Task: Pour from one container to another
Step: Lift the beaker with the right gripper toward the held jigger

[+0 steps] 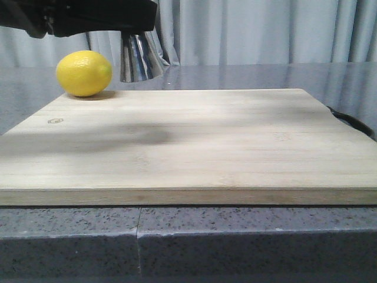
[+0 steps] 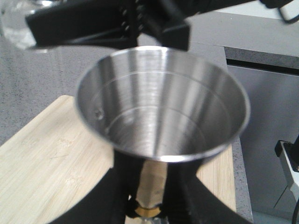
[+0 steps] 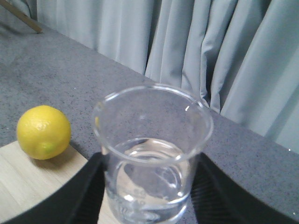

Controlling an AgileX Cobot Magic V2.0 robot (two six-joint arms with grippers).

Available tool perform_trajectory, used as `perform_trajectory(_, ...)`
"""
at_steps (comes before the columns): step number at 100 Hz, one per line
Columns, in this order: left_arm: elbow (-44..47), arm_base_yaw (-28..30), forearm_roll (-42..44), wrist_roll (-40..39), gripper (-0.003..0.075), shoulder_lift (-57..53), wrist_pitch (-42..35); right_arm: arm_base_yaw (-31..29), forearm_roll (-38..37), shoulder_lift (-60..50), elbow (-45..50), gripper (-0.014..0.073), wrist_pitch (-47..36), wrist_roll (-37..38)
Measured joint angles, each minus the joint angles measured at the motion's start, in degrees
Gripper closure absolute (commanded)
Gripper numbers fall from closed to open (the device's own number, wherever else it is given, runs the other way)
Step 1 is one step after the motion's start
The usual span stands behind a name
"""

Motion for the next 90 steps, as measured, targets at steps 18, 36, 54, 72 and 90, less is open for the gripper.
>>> perform_trajectory(18,0.0,0.0,0.95,-2.15,0.0739,0.0,0.0,2.24,-2.64,-3.43,0.0,0.0368,4.23,0.0)
perform_trajectory(36,0.0,0.0,3.6,-4.86,0.0739,0.0,0.0,4.4,-5.91,-4.78,0.0,0.0368,5.56,0.0)
perform_trajectory(54,0.0,0.0,6.16,-6.66,0.0739,0.0,0.1,6.73,-9.87,-4.77,0.0,0.0368,5.85,0.0)
perform_trajectory(72,0.0,0.0,7.17,-7.09,0.0739,0.0,0.15,8.77,-14.81,-4.77,0.0,0.0368,5.85,0.0)
perform_trajectory(90,0.0,0.0,8.42,-8.3,0.0739,0.0,0.37,9.65,-19.12,-4.77,0.0,0.0368,5.85,0.0)
